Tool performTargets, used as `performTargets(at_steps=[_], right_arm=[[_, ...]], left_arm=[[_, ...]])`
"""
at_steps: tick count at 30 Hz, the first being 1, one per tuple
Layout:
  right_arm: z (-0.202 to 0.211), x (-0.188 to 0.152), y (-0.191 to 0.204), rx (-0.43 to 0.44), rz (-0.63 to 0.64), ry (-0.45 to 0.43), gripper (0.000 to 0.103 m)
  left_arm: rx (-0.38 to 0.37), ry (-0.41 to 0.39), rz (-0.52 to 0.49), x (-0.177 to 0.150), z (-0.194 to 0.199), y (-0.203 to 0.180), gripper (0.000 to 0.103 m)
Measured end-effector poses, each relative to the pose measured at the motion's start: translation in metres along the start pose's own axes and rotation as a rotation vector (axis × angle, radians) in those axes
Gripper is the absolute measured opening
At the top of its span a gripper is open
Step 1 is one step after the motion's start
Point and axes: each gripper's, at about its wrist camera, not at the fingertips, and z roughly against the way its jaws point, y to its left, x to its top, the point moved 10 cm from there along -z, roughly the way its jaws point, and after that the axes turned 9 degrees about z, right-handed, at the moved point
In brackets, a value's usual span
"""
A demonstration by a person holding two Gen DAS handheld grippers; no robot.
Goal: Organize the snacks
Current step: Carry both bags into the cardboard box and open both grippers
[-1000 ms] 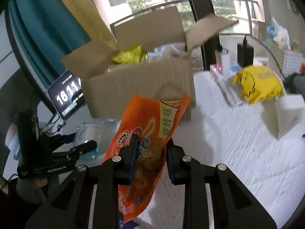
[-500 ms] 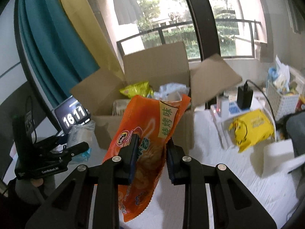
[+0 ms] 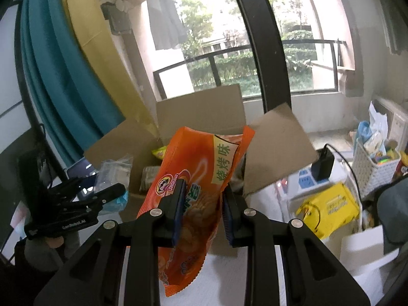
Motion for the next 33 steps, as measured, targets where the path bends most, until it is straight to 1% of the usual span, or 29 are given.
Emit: performTargets(at_steps=[3,7,9,12,15,22,25,29,33], right_arm=[[-0.003,0.009,-0.008,-0.011,-0.001,-0.015,0.028],[-0.007,0.014,-0.018,-0.023,-0.004,-0.021,0.028],[-0.009,0.015,-0.024,-0.027,-0.007,-0.022,0.028],[-0.009,0.02,-0.03,-0.031,-0.017,-0.04,0.028],[-0.012,0.024,-0.035,-0.042,-0.018,-0.042,0.028],[-0.028,0.03,-0.033,-0.04,-0.022,-0.042,0.028],[-0.043,0.031,-0.026,-0.025,-0.026,-0.027,0.028],[-0.073,0.03,-0.014,0.008,-0.048,0.014,0.028],[-0.101,0.034,0.002,0.03,-0.053,0.04,0.028]], left_arm=[[-0.007,0.004,-0.009,0.007,-0.016,-0.002,0.067],[-0.004,0.009,-0.011,0.015,-0.037,-0.004,0.068],[-0.01,0.025,0.004,0.015,-0.049,-0.003,0.069],[0.006,0.051,0.014,0.013,-0.061,0.0,0.07],[-0.002,0.048,0.048,0.015,-0.059,0.006,0.086],[0.015,0.016,0.109,0.023,-0.039,0.031,0.087],[0.037,0.009,0.134,0.026,-0.032,0.044,0.087],[0.074,0.007,0.161,0.033,-0.028,0.06,0.086],[0.078,0.012,0.19,0.034,-0.025,0.071,0.087]])
